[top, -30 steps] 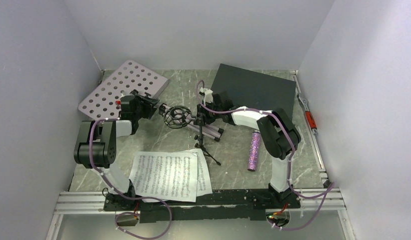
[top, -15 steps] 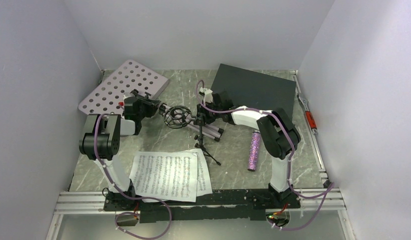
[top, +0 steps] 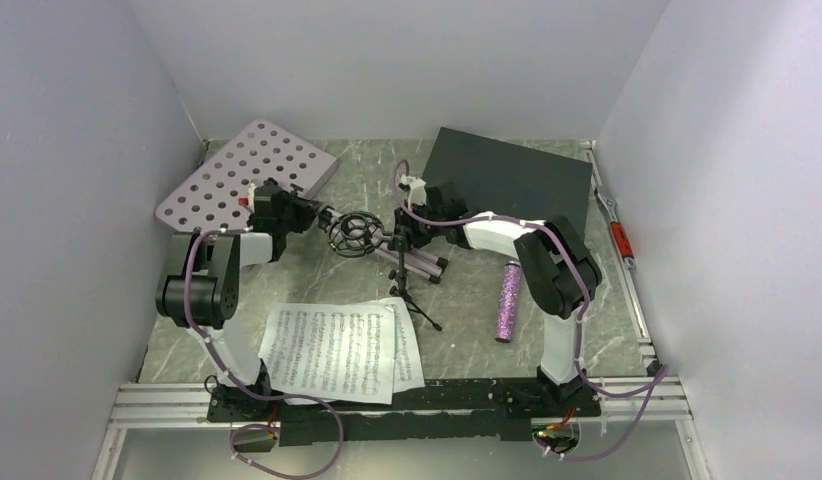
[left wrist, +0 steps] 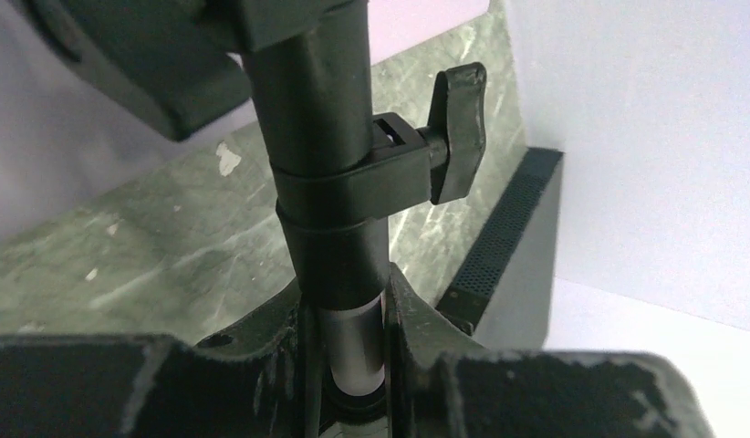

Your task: Set up the instrument practice props

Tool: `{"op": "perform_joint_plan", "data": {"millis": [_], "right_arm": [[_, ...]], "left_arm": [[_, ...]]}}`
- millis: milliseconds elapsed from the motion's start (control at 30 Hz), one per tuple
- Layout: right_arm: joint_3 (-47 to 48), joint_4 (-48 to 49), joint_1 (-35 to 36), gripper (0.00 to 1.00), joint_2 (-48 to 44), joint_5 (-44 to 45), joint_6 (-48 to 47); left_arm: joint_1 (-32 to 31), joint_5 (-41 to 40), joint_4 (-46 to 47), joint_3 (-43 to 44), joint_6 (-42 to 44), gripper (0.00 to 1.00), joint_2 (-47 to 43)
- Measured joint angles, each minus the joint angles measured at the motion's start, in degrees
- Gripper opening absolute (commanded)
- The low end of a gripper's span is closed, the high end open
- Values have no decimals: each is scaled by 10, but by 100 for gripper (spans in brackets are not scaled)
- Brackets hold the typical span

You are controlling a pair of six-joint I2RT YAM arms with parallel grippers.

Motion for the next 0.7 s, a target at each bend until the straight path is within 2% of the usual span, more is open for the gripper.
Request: {"op": "perform_joint_plan", "data": {"millis": [67, 133, 333, 700], "right_arm": [[0, -2, -1, 23, 0, -6, 0], [2, -4, -4, 27, 0, -17, -1], [14, -18, -10, 27, 0, -55, -1], [56, -42, -10, 28, 13, -109, -5]], "left_arm": [[-10, -27, -55, 14, 15, 3, -18], [-23, -61, -111, 29, 32, 3, -43], [-40, -99, -203, 71, 75, 3, -81], [-54, -101, -265, 157, 162, 3, -93]]}}
